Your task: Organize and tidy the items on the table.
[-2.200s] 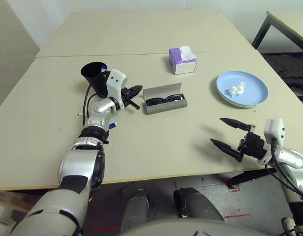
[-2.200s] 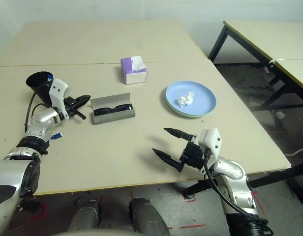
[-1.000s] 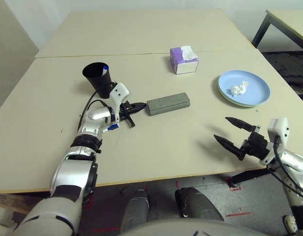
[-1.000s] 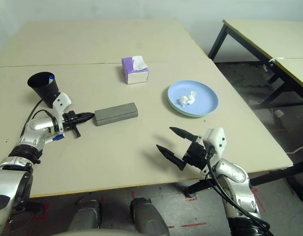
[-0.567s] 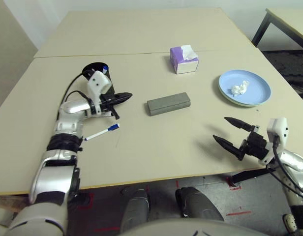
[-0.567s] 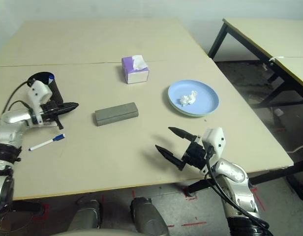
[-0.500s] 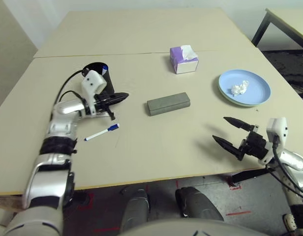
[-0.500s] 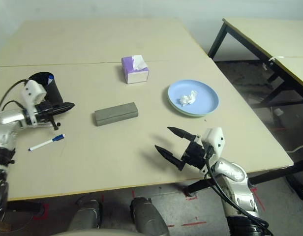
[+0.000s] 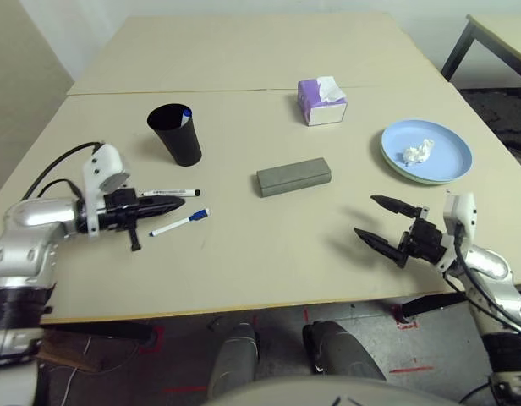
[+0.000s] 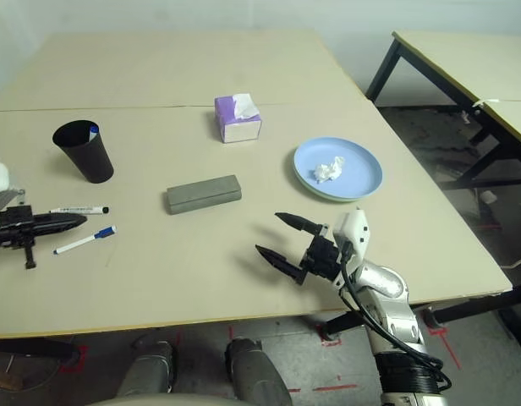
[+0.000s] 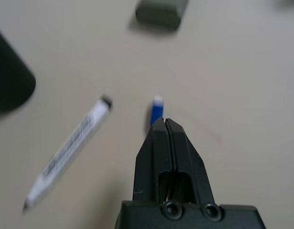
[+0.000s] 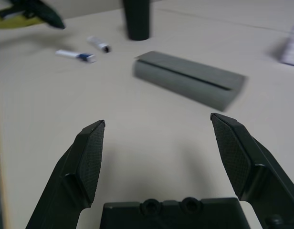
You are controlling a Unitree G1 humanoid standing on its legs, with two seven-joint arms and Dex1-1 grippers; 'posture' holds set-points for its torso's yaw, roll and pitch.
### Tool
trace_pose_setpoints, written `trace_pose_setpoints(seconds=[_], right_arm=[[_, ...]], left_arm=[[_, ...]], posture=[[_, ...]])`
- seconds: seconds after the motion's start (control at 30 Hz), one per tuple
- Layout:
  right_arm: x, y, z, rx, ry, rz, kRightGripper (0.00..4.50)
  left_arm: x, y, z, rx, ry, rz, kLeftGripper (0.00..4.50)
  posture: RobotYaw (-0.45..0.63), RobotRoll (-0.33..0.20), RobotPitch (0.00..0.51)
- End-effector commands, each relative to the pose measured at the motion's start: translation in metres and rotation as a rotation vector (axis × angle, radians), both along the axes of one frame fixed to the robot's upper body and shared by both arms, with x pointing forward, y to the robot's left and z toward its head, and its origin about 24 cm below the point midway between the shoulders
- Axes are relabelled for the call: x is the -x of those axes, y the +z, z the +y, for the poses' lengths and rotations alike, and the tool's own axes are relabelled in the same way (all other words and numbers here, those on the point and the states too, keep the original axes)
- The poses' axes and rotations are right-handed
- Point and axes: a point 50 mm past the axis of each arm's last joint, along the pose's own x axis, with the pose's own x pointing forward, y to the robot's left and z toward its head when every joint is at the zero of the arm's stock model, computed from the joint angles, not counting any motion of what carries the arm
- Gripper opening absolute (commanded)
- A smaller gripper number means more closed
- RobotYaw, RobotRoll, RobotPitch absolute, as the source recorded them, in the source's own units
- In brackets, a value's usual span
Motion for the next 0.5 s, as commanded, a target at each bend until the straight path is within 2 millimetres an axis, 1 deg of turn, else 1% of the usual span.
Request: trace_pose_setpoints(seconds=[0.03, 0.1, 0.23, 0.27, 0.4, 0.5], right_arm=[[0.003, 0.000, 0.006, 0.067, 0.103, -0.017, 4.50], [0.003, 0.000, 0.007, 0.086, 0.135, -0.020, 4.50], [0.001, 0.002, 0.010, 0.107, 0.184, -0.030, 4.50], [0.000, 0.002, 0.011, 0.107, 0.187, -0.032, 4.50], [0.000, 0.002, 0.014, 0.104, 0.191, -0.037, 4.50], [0.002, 0.003, 0.017, 0.102, 0.196, -0.040, 4.50]], left_arm=[[0.000, 0.010, 0.008, -0.092, -0.026, 0.004, 0.91], [-0.003, 0.014, 0.009, -0.125, -0.040, 0.007, 1.60], [-0.014, 0.027, 0.002, -0.225, -0.116, -0.001, 2.82], [-0.016, 0.029, -0.001, -0.250, -0.141, 0.007, 3.18], [-0.021, 0.030, -0.008, -0.322, -0.216, 0.067, 4.39], [-0.024, 0.024, -0.013, -0.368, -0.259, 0.120, 4.45]], posture=[[-0.02, 0.000, 0.134], [-0.02, 0.000, 0.134], [-0.02, 0.000, 0.132], [-0.03, 0.000, 0.131], [-0.04, 0.000, 0.128], [-0.06, 0.000, 0.127]])
